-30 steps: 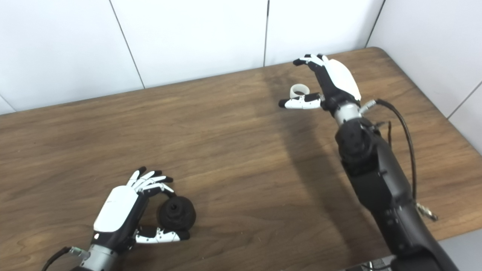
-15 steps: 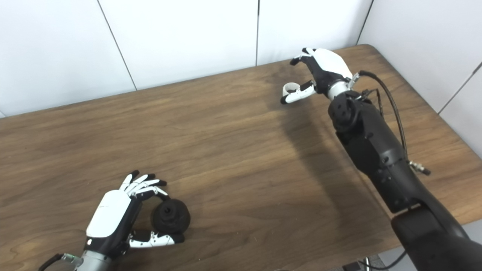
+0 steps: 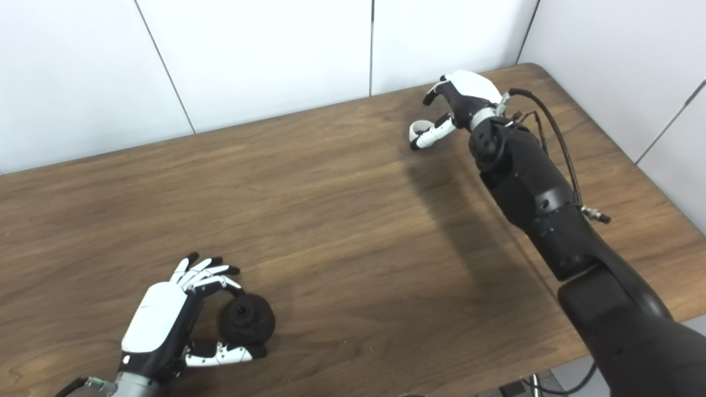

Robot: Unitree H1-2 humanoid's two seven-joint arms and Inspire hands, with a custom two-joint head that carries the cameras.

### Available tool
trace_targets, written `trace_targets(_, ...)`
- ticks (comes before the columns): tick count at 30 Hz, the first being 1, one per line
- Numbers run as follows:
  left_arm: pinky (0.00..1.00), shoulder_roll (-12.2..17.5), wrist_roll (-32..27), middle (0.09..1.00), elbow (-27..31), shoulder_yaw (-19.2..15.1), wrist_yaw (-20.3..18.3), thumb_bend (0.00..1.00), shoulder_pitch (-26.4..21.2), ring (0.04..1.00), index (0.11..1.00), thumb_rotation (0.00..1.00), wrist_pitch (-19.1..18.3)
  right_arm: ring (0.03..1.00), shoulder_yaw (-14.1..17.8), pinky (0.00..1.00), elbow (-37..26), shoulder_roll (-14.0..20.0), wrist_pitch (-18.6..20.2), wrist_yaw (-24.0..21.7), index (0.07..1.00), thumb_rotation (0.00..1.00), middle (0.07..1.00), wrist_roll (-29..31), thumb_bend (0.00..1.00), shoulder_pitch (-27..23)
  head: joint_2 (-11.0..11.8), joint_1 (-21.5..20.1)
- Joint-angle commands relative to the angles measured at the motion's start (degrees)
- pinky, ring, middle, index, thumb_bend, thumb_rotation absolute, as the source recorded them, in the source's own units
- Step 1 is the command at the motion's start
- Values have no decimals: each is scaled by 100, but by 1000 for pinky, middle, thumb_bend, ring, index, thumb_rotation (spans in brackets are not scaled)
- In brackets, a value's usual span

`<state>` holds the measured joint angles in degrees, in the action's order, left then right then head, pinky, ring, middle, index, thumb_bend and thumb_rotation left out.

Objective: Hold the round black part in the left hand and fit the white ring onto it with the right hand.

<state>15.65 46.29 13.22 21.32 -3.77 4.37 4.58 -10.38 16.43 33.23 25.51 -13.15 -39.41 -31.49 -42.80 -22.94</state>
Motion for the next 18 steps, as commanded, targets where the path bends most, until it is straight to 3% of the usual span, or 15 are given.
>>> trace_targets(1,1000,91,142,792,66,2,-157,522,66,895,484,49,-51,1000,47,1000,-17,196,4,67,719,283,970,-36,813,-356,28,27)
trace_targets(18,1000,58,171,793,15,14,-115,522,69,897,484,48,-9,1000,-103,1000,476,193,-72,147,689,303,952,-39,804,-403,53,60)
